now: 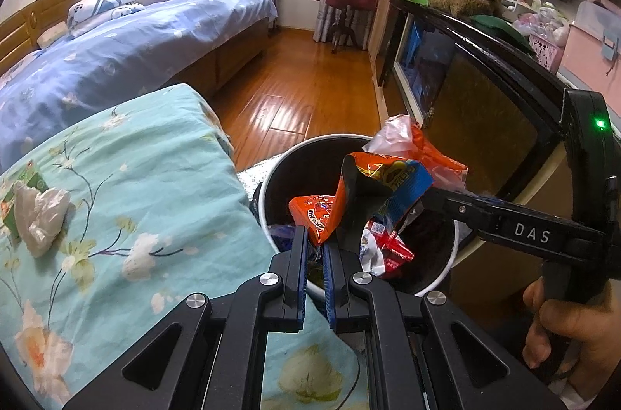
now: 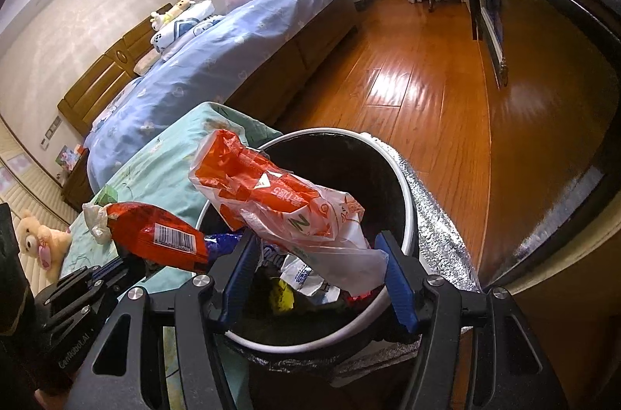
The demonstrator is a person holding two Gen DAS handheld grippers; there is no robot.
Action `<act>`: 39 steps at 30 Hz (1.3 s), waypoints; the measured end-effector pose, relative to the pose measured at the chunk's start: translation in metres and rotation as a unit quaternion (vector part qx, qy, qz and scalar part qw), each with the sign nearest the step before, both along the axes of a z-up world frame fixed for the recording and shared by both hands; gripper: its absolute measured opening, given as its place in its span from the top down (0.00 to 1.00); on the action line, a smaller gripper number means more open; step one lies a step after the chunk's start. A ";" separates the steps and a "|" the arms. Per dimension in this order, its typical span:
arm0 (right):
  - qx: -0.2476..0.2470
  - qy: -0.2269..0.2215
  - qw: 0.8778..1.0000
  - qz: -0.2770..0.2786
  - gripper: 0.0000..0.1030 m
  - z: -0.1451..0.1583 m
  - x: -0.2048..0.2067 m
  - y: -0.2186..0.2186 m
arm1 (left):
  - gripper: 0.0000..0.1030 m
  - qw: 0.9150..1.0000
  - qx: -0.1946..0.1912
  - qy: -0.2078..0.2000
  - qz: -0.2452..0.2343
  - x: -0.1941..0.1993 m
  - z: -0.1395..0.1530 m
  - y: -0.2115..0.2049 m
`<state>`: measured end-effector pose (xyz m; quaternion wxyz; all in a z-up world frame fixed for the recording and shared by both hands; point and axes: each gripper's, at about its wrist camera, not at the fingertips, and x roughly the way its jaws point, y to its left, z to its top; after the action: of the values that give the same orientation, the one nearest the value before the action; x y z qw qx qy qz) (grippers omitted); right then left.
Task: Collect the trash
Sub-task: 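Carry both items over the bin and open both tools to drop them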
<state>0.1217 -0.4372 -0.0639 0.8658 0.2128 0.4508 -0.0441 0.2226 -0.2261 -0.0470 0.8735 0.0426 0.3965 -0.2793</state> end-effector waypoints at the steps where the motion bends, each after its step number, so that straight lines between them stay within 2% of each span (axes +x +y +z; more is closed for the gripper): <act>1: 0.000 0.001 1.000 0.000 0.39 -0.001 0.001 -0.001 | 0.94 1.000 0.002 0.000 0.001 0.000 -0.001 -0.002; 26: 0.004 0.021 1.000 0.001 0.37 -0.008 0.018 -0.014 | 0.93 1.000 0.013 0.017 -0.004 0.018 -0.006 -0.021; 30: 0.005 0.021 1.000 0.001 0.36 -0.007 0.018 -0.014 | 0.82 1.000 0.014 0.017 0.001 0.018 -0.004 -0.022; 33: 0.008 0.019 1.000 -0.005 0.28 -0.006 0.016 -0.016 | 0.81 1.000 0.015 0.012 0.003 0.014 -0.003 -0.020; 36: 0.009 0.017 1.000 -0.007 0.26 -0.005 0.014 -0.015 | 0.78 1.000 0.013 0.014 0.008 0.011 -0.003 -0.015; 39: 0.011 0.011 1.000 -0.008 0.23 -0.001 0.010 -0.013 | 0.63 1.000 0.009 0.013 0.017 0.006 -0.002 -0.007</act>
<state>0.1314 -0.4497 -0.0651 0.8579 0.2258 0.4590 -0.0485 0.2284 -0.2334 -0.0494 0.8726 0.0398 0.4108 -0.2611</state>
